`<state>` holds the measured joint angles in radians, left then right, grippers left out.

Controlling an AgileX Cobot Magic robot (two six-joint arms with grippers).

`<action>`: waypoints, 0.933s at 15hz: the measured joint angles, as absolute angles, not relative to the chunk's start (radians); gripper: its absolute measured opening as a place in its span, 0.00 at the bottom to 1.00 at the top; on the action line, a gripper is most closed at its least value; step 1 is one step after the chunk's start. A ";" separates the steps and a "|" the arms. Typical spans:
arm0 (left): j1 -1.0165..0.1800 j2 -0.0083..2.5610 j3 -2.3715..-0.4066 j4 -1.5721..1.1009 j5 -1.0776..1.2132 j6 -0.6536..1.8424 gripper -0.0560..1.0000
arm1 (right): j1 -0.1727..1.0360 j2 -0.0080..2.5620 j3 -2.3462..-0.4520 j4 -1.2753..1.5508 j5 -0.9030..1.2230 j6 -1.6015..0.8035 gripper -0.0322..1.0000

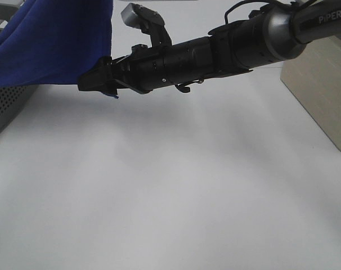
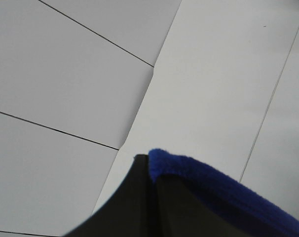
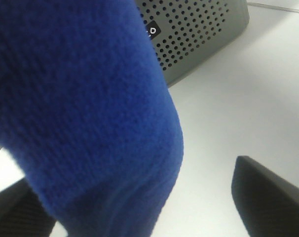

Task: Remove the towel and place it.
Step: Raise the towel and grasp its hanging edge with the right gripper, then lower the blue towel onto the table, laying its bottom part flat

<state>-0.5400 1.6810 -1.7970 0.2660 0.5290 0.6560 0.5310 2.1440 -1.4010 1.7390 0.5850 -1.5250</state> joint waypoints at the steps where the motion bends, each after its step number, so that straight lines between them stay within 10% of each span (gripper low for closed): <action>1: -0.540 1.681 -1.797 0.266 0.529 0.656 0.05 | 0.531 2.144 -1.401 1.739 0.593 -1.518 0.85; 7: -0.540 1.681 -1.797 0.266 0.529 0.656 0.05 | 0.479 2.144 -1.405 1.738 0.704 -1.476 0.25; 14: -0.540 1.681 -1.797 0.266 0.527 0.656 0.05 | 0.440 2.144 -1.406 1.738 0.867 -1.484 0.05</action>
